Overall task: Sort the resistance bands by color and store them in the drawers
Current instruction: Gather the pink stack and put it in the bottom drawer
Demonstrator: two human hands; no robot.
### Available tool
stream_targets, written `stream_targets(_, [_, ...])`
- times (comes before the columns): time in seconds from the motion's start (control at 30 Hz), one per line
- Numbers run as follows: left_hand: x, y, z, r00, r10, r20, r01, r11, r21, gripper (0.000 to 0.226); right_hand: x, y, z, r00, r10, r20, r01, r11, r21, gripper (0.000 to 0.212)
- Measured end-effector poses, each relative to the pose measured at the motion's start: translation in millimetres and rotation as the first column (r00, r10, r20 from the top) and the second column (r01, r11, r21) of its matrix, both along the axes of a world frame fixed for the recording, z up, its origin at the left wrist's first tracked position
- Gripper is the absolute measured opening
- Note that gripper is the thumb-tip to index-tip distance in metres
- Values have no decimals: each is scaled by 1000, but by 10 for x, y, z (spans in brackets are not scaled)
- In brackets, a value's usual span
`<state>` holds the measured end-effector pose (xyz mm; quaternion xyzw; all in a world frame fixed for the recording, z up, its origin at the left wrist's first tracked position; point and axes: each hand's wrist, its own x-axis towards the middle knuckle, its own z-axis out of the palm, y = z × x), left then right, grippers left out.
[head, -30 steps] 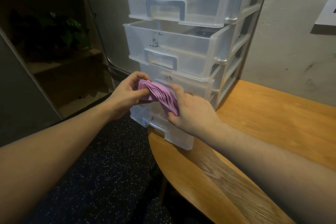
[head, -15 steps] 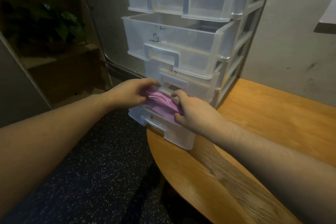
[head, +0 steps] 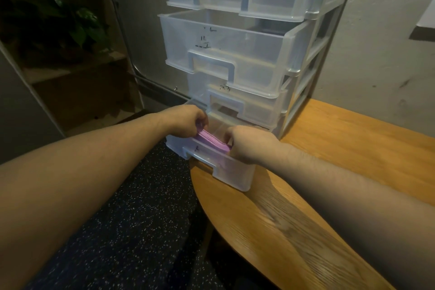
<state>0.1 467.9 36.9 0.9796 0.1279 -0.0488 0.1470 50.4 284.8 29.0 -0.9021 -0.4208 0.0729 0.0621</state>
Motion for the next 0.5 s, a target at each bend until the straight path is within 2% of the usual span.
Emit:
stream_targets(0.13, [36, 28, -15, 1000, 7, -5, -7, 1000, 30, 28, -1, 17, 6, 1000, 7, 5, -8, 1000, 24, 22])
stream_targets(0.27, [45, 49, -20, 989, 48, -138, -57, 996, -63, 31, 4, 20, -21, 1000, -6, 0, 6, 999, -44, 12])
stream_targets(0.4, [33, 73, 87, 978, 12, -206, -45, 987, -154, 42, 39, -3, 19, 998, 18, -63, -20, 999, -37, 20])
stream_targets(0.5, [4, 113, 167, 969, 2, -245, -43, 985, -165, 44, 53, -14, 40, 996, 40, -82, -46, 997, -67, 24])
